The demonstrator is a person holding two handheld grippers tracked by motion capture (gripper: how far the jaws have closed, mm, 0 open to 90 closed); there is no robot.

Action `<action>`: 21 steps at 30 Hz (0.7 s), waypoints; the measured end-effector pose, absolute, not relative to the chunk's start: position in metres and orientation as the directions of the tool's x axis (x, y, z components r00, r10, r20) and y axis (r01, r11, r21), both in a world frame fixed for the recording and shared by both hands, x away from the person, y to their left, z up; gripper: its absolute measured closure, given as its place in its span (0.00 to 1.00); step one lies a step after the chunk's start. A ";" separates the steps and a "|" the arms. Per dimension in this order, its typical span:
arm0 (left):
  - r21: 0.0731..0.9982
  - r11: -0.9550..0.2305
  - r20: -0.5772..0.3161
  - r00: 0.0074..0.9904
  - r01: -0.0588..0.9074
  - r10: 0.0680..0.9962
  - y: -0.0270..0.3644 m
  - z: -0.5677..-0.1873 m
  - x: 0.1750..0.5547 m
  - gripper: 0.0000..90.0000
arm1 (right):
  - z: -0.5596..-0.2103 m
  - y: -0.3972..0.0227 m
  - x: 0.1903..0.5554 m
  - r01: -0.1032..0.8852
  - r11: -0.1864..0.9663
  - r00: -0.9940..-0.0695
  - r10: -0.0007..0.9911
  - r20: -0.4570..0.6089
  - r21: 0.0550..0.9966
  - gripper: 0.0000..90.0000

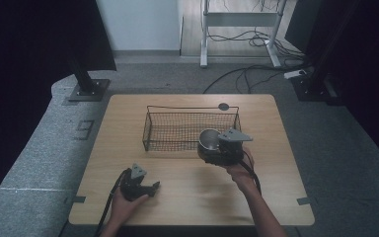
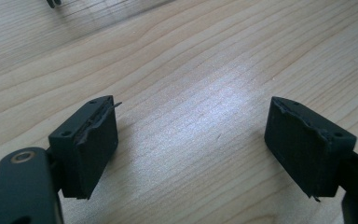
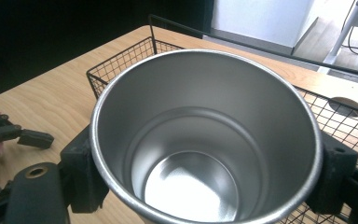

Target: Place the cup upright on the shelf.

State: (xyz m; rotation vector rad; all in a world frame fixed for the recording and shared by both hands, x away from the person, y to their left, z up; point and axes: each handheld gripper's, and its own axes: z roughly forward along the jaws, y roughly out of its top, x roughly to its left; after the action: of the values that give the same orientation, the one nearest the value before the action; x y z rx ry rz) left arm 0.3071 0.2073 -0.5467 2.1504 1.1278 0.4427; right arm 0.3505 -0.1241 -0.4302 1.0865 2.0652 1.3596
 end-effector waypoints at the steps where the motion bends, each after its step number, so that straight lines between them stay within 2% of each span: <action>1: 0.689 -0.410 -0.006 0.571 0.597 0.821 0.207 -0.547 0.307 0.19 | -0.430 -0.124 0.352 0.373 0.209 -0.595 0.802 0.060 0.904 0.20; 21: 0.689 -0.409 -0.006 0.570 0.598 0.822 0.207 -0.547 0.307 0.19 | -0.421 -0.122 0.371 0.380 0.193 -0.579 0.812 0.069 0.905 0.20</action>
State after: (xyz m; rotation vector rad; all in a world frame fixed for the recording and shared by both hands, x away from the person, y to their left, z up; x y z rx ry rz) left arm 0.3071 0.2073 -0.5466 2.1502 1.1287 0.4430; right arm 0.3709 -0.1223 -0.4208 1.1132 2.0476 1.3585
